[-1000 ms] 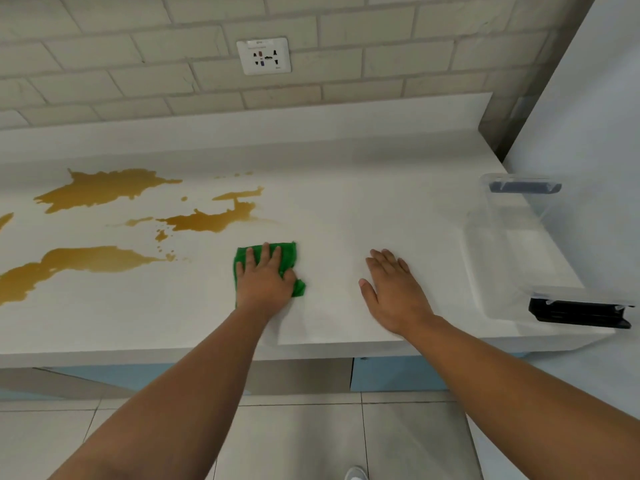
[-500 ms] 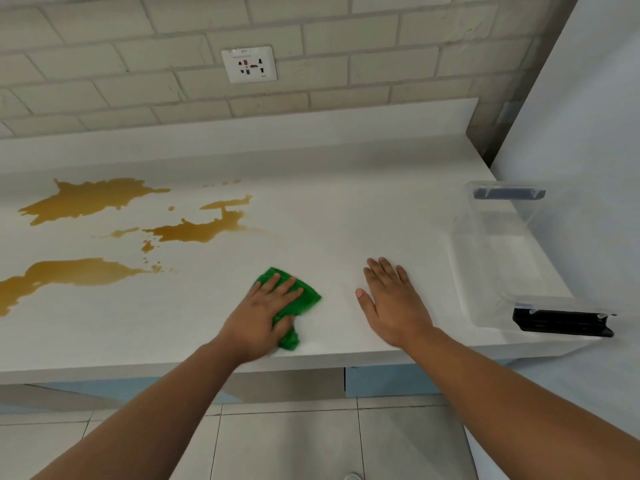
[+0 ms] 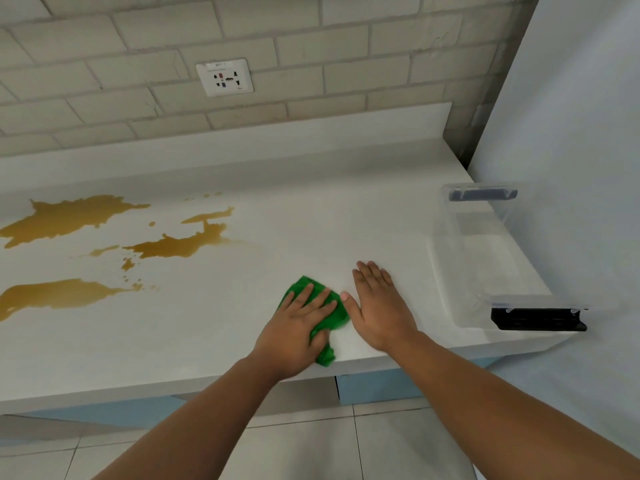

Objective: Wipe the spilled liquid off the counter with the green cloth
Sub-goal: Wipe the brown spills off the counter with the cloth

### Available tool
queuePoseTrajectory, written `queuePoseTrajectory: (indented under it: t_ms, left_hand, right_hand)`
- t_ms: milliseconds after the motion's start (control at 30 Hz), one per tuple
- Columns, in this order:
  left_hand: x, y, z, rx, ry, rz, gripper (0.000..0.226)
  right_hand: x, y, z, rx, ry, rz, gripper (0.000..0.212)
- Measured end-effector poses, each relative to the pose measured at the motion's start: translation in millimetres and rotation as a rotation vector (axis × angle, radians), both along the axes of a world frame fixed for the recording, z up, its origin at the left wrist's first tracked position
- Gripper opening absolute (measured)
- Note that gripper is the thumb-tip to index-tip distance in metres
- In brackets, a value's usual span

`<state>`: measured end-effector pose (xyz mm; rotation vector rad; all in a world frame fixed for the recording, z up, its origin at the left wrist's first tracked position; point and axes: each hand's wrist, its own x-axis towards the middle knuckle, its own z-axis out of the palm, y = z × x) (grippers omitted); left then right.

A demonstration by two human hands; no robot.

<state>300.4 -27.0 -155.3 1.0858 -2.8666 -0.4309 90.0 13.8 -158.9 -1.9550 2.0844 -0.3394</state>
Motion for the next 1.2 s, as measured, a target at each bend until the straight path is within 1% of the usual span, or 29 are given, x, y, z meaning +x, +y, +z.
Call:
queuePoseTrajectory:
  t_ms: [67, 133, 233, 300, 367, 400, 467, 533, 633, 700, 767, 867, 967, 1067, 1133, 1200]
  left_hand:
    - [29.4, -8.1, -2.8, 0.008, 0.008, -0.001, 0.059]
    - [54.2, -25.9, -1.4, 0.01, -0.006, 0.08, 0.061]
    - [71.1, -61.0, 1.7, 0.018, -0.035, 0.276, 0.069]
    - [63.0, -84.3, 3.2, 0.027, -0.062, 0.423, 0.068]
    - [40.0, -104.7, 4.3, 0.021, -0.103, 0.529, 0.062]
    - [25.0, -111.6, 4.9, 0.012, -0.123, 0.546, 0.061]
    - [-4.0, -117.4, 6.2, -0.004, -0.134, 0.481, 0.063]
    - [-22.0, -111.0, 5.2, -0.011, -0.095, 0.303, 0.065]
    - [-12.9, -98.5, 1.8, 0.038, 0.016, 0.014, 0.06]
    - [11.1, -105.3, -2.5, 0.098, 0.089, -0.104, 0.057]
    - [34.9, -126.7, -5.0, 0.104, 0.118, -0.105, 0.058]
    - [55.1, -174.5, -4.1, 0.038, 0.083, 0.04, 0.063]
    - [40.8, -214.4, -0.4, 0.018, 0.011, 0.131, 0.072]
    - [8.0, -227.7, 2.3, 0.014, -0.043, 0.189, 0.071]
    - [-8.4, -225.6, 3.1, 0.001, -0.065, 0.145, 0.073]
    - [-13.1, -218.6, 2.4, -0.001, -0.075, 0.026, 0.076]
  right_hand:
    - [0.4, -3.3, 0.2, 0.013, -0.001, -0.017, 0.093]
    - [1.0, -11.4, 2.0, 0.022, -0.006, -0.061, 0.093]
    - [1.0, -33.3, 7.8, 0.05, 0.056, -0.055, 0.076]
    - [-1.3, -50.0, 11.4, 0.071, 0.092, -0.022, 0.066]
    - [-6.5, -65.4, 13.5, 0.086, 0.126, -0.035, 0.064]
    - [-9.9, -71.6, 13.4, 0.09, 0.135, -0.053, 0.064]
    - [-17.5, -82.9, 11.9, 0.097, 0.148, -0.088, 0.064]
    - [-24.8, -92.8, 10.2, 0.107, 0.16, -0.111, 0.064]
    - [-28.7, -103.8, 7.2, 0.1, 0.181, -0.129, 0.063]
    - [-26.1, -112.5, 6.0, 0.097, 0.183, -0.147, 0.062]
    - [-23.2, -120.0, 6.1, 0.096, 0.184, -0.17, 0.062]
    - [-20.5, -126.4, 4.4, 0.118, 0.19, -0.194, 0.066]
    - [-18.2, -126.9, 0.8, 0.086, 0.162, -0.217, 0.082]
    - [-19.5, -127.1, -1.6, 0.056, 0.133, -0.238, 0.083]
    - [-19.2, -126.7, -1.1, 0.04, 0.13, -0.245, 0.08]
    - [-18.8, -126.1, -1.0, 0.029, 0.122, -0.251, 0.078]
